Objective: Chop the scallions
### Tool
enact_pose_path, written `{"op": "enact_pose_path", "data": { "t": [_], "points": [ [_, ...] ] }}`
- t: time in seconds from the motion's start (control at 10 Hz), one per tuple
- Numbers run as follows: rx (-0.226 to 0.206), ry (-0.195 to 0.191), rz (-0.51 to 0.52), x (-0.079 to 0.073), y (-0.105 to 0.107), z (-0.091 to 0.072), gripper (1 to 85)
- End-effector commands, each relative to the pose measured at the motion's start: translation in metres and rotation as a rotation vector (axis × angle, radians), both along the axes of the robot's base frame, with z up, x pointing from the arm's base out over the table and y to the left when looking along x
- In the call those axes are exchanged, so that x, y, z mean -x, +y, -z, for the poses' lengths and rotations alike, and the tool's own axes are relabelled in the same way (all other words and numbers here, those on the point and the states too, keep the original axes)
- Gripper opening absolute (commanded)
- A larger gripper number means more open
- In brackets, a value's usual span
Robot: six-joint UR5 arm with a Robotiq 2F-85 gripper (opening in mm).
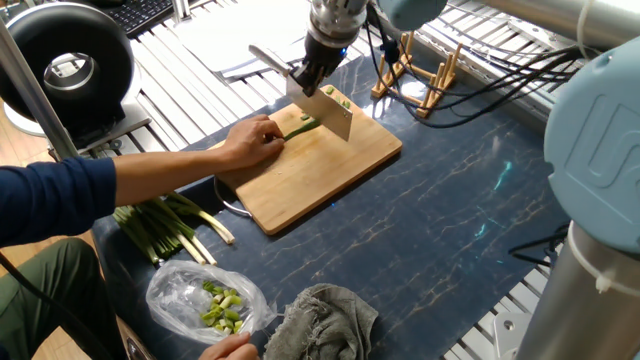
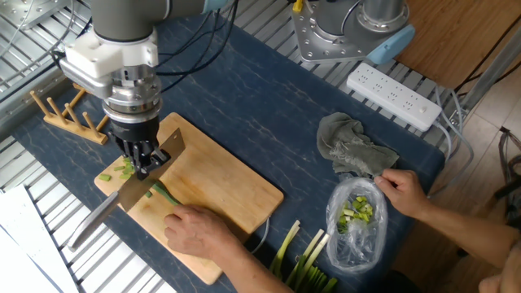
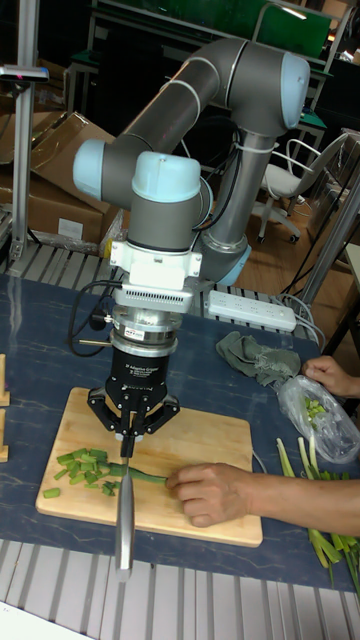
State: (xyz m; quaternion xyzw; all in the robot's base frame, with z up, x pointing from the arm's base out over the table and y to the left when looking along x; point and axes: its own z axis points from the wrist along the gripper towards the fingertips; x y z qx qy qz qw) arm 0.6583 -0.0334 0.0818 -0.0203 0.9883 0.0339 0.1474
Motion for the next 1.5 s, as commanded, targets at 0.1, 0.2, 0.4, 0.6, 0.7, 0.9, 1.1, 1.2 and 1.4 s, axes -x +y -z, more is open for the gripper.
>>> {"op": "enact_pose_path", "data": {
  "t": [0.1, 0.2, 0.4, 0.6, 0.7, 0.9, 1.1, 1.2, 1.4],
  "points": [
    [-0.004, -0.010, 0.008, 0.003, 0.002, 0.003, 1.3],
    [-0.004, -0.011, 0.008, 0.005, 0.002, 0.002, 1.3],
    [0.001, -0.010, 0.002, 0.008, 0.001, 0.002, 1.3],
    [0.003, -0.010, -0.001, 0.008, 0.002, 0.003, 1.3],
    [0.004, -0.010, -0.002, 0.009, 0.002, 0.004, 1.3],
    [0.002, -0.015, -0.005, 0.006, 0.003, 0.007, 1.3],
    [0.000, -0.026, -0.007, 0.001, 0.004, 0.011, 1.3],
    [-0.001, -0.032, -0.008, -0.002, 0.004, 0.013, 1.3],
    [-0.005, -0.048, -0.014, -0.009, 0.004, 0.015, 1.3]
  ]
}}
